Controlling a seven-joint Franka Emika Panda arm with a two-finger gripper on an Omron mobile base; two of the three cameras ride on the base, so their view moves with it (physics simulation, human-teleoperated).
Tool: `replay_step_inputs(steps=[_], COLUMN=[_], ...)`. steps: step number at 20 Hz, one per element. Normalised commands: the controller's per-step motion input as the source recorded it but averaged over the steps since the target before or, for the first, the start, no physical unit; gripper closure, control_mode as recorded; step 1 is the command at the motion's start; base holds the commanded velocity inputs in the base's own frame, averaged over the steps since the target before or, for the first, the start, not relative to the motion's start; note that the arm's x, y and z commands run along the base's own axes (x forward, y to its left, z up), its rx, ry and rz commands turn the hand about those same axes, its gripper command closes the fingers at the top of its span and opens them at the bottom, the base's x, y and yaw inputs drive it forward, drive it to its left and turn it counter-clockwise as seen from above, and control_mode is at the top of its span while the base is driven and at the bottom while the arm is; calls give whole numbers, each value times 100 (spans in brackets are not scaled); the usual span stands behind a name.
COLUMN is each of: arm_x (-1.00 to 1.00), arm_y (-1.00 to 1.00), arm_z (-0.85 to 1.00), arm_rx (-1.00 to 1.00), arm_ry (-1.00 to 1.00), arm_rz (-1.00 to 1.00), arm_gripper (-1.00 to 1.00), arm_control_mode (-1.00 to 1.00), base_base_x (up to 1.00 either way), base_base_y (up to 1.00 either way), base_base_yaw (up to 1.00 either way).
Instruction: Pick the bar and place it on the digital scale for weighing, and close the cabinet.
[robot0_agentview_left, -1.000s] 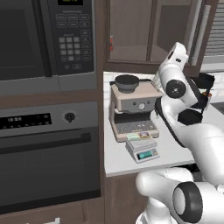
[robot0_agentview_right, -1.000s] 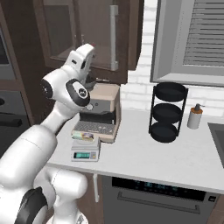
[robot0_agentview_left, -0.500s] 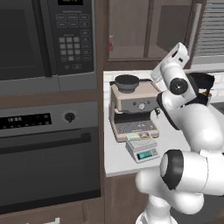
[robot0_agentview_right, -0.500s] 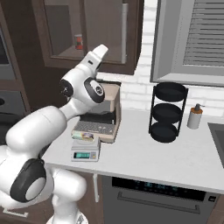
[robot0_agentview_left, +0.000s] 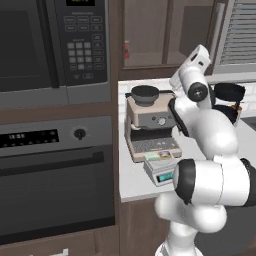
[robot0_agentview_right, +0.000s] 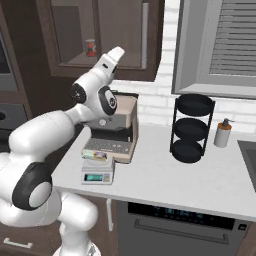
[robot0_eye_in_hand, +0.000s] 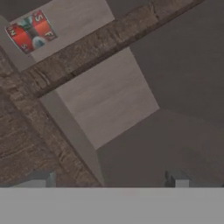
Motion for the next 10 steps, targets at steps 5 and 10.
replay_step_inputs(steps=[5, 10], arm_x=[87, 98], arm_y=[-12, -25], arm_z=[0, 0], arm_rx=[0, 1], arm_ry=[6, 10], arm_rz=[3, 11], arm_gripper=[-100, -100], arm_control_mode=[-100, -100], base_base_x=[0, 0], base_base_y=[0, 0], base_base_yaw=[0, 0])
